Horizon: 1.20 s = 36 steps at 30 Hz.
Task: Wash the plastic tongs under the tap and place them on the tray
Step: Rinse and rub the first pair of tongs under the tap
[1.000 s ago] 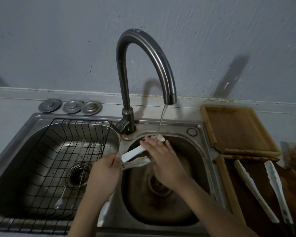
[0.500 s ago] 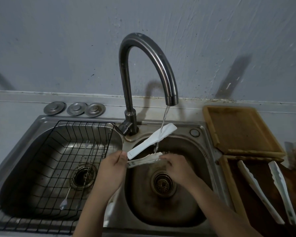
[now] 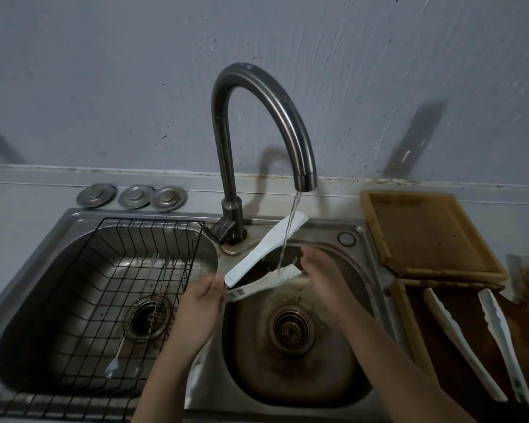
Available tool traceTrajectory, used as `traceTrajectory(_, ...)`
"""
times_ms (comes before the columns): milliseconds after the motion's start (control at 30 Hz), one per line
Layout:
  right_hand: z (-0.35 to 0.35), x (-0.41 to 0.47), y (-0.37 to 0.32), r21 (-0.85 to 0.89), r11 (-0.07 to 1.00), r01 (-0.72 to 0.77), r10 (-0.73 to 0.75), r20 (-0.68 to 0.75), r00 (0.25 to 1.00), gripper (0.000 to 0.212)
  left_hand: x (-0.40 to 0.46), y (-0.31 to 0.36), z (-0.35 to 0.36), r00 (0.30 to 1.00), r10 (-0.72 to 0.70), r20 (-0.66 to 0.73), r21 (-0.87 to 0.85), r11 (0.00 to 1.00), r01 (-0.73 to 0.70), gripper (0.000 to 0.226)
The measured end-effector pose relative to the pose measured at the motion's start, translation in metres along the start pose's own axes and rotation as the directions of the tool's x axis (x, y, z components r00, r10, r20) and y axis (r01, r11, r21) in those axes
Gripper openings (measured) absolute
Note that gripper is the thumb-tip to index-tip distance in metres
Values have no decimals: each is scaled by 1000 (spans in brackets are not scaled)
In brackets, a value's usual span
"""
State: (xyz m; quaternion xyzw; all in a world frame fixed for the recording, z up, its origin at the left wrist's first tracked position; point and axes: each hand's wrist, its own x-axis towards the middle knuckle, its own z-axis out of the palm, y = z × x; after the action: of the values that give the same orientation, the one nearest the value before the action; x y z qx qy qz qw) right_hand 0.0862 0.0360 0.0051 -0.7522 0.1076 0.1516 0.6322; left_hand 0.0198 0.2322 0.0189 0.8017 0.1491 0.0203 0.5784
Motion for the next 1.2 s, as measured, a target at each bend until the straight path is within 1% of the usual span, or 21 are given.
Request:
traceTrajectory(33, 1, -1, -1, -75, 995, 67, -66, 5, 998, 34, 1, -3, 0, 999, -35, 16, -36, 999, 35, 43)
traceTrajectory(67, 2, -2, -2, -56, 992, 112, -110, 32, 993, 31, 0, -5, 0, 997, -61, 37, -59, 996, 63, 43)
traceTrajectory(100, 3, -3, -5, 40, 992, 122, -125, 74, 989, 28, 0, -7, 1, 996, -68, 60, -52, 996, 71, 43)
traceTrajectory(133, 5, -5, -11, 217, 974, 64, -91, 120, 989, 26, -2, -8, 2, 996, -51, 77, 1, 999, 51, 43)
traceTrajectory(200, 7, -2, -17, 540, 836, -92, -19, 197, 980, 26, -6, -11, 4, 995, 27, 94, 193, 980, -44, 40)
traceTrajectory(233, 7, 0, -18, 585, 802, -121, 6, 195, 981, 26, -7, -14, 4, 992, 84, 89, 289, 951, -106, 37)
traceTrajectory(300, 6, 2, -16, 601, 785, -148, 40, 188, 981, 24, -9, -19, 4, 972, 220, 76, 441, 867, -231, 26)
traceTrajectory(367, 5, 1, -14, 621, 757, -203, 85, 215, 973, 22, -10, -23, 1, 935, 344, 89, 583, 743, -329, 21)
traceTrajectory(400, 5, 1, -12, 636, 734, -240, 113, 234, 966, 22, -9, -25, -1, 901, 420, 111, 651, 654, -385, 22)
traceTrajectory(467, 5, 0, -9, 637, 720, -275, 150, 245, 958, 27, -9, -31, -2, 791, 588, 172, 732, 461, -502, 24)
traceTrajectory(500, 5, 1, -8, 640, 716, -279, 152, 248, 957, 30, -9, -34, -2, 745, 640, 188, 741, 405, -535, 24)
traceTrajectory(533, 5, 2, -6, 661, 698, -275, 146, 245, 958, 32, -8, -38, -1, 730, 654, 198, 739, 389, -550, 25)
traceTrajectory(567, 4, 4, -5, 690, 673, -267, 139, 236, 962, 34, -7, -42, 1, 735, 648, 202, 732, 398, -553, 28)
traceTrajectory(667, 1, 9, -3, 762, 605, -231, 113, 205, 972, 34, -9, -48, 7, 809, 550, 206, 685, 509, -521, 34)
traceTrajectory(767, 2, 18, 3, 786, 596, -162, 87, 138, 987, 31, -15, -50, 12, 792, 577, 199, 619, 552, -558, 36)
traceTrajectory(867, 4, 24, 6, 767, 630, -123, 74, 99, 992, 40, -20, -39, 15, 840, 540, -48, 357, 795, -491, 39)
traceTrajectory(900, 6, 24, 7, 755, 644, -121, 59, 108, 992, 43, -20, -37, 16, 847, 517, -121, 293, 834, -467, 44)
traceTrajectory(967, 10, 21, 5, 721, 686, -99, 37, 102, 994, 50, -17, -35, 15, 855, 482, -193, 261, 865, -429, 51)
traceTrajectory(1067, 15, 17, 4, 632, 774, -35, 22, 27, 999, 56, -16, -37, 13, 896, 384, -224, 210, 916, -341, 53)
traceTrajectory(1133, 18, 16, 5, 556, 831, -20, 43, -28, 999, 54, -15, -42, 13, 929, 270, -253, 156, 959, -236, 51)
traceTrajectory(1200, 22, 17, 7, 498, 867, -18, 52, -54, 997, 45, -14, -44, 13, 944, 193, -268, 115, 979, -168, 48)
